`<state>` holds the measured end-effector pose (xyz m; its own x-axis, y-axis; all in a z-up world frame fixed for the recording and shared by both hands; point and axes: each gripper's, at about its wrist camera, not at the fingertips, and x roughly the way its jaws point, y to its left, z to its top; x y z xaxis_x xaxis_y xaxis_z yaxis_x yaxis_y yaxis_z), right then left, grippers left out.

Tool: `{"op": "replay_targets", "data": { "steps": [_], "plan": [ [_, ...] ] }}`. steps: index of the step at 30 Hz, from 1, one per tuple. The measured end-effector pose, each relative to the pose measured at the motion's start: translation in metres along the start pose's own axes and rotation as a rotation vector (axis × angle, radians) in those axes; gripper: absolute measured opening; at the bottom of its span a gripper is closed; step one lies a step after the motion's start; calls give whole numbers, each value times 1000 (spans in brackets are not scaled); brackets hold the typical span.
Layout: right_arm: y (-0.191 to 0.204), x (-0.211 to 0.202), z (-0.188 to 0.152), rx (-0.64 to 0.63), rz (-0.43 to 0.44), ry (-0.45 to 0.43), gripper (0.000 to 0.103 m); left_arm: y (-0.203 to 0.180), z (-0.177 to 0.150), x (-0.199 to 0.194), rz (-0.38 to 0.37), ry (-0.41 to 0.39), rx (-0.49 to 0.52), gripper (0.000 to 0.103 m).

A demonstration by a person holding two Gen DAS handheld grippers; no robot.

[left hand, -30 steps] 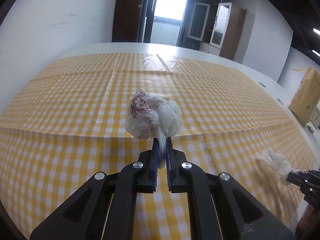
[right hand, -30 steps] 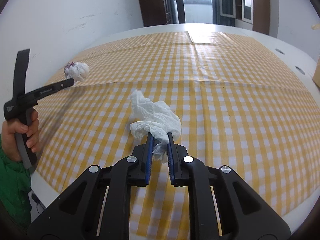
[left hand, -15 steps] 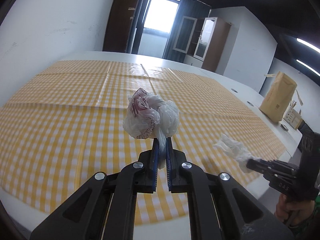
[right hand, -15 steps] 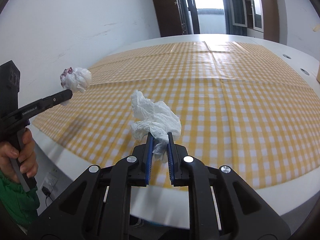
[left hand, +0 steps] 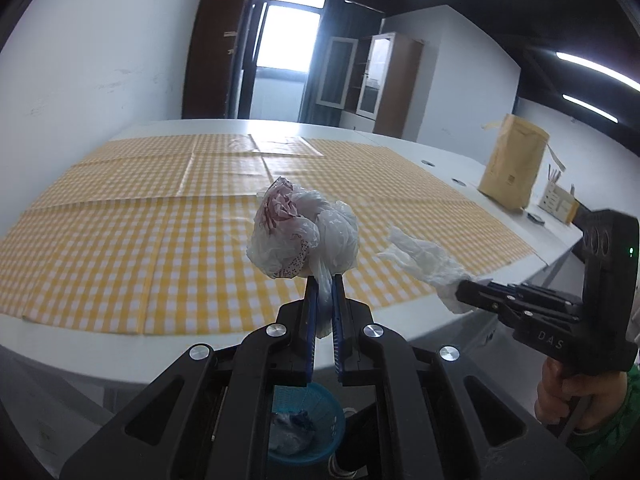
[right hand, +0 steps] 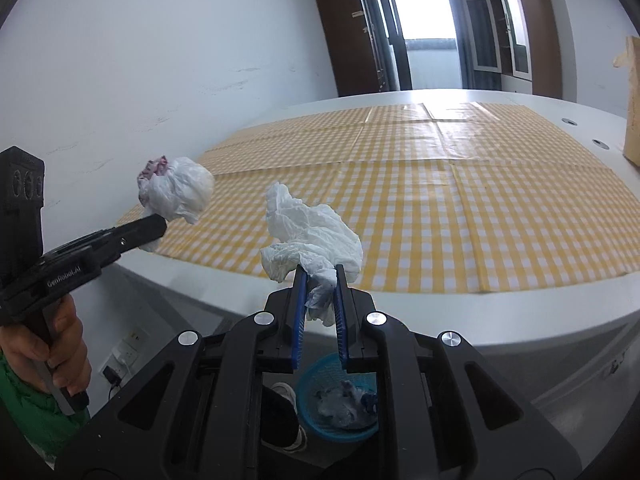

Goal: Collect trash
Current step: 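Carry both white tissues off the table down over the blue wastebasket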

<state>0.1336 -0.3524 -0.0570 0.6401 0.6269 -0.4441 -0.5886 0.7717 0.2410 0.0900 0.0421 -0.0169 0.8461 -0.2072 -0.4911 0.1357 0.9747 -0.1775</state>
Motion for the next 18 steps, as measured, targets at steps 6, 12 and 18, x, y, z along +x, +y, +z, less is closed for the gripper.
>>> {"op": "replay_targets", "data": {
  "steps": [6,12,18],
  "plan": [
    [19,-26,-17,-35,10,-14,12,-14,-21,-23,1,-6,31,6],
    [39,-40,-44,-95,14,19,12,-24,-51,-41,-26,39,53,6],
    [50,-40,-74,-112,28,70,12,-22,-77,-48,-33,79,50,6]
  ]
}}
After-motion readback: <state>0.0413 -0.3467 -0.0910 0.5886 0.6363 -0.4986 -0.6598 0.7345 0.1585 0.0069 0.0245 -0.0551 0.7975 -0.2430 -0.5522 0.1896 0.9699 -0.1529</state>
